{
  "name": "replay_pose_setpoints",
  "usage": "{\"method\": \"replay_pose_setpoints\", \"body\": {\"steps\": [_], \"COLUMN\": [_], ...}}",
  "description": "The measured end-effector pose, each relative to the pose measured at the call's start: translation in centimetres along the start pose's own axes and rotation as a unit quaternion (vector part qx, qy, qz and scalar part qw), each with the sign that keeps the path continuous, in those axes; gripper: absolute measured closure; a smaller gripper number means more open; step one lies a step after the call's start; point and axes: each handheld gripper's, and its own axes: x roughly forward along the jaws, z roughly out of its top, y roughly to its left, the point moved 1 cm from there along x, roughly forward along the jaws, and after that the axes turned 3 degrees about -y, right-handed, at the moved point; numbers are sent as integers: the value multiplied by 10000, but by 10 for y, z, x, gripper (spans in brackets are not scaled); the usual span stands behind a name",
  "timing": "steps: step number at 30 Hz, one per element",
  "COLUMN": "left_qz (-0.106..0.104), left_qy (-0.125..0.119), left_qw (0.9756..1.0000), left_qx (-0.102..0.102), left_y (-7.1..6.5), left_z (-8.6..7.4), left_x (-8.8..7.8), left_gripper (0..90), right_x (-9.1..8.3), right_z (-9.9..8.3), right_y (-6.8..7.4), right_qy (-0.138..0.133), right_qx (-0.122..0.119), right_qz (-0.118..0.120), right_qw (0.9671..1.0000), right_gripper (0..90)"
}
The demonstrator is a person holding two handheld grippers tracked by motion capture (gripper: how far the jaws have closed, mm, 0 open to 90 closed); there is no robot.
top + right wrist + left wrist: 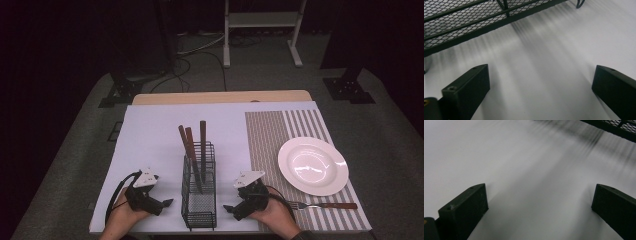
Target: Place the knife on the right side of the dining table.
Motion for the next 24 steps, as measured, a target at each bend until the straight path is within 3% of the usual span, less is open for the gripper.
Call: {"method": "replay_pose_setpoints", "body": {"steps": [6,11,18,24], "left_qz": [1,3,0,3], "left_qy": [0,4,-5,1], "left_qw": [10000,10000,10000,10000], "left_qx": [-3,7,-6,-3], "left_y": [0,0,0,0], "left_z": [0,0,0,0], "left_x": [0,0,0,0], "left_gripper": [0,0,0,0], "right_x": [-7,-12,-25,-36], "right_z": [2,5,16,26], "right_y": [-5,-6,-13,-22], "right_qy": [-20,-24,-220,-381], "right_qx": [141,158,412,493], "right_qz": [86,87,7,47], "right_qw": [9999,9998,9989,9980], "right_gripper": [129,141,254,323]}}
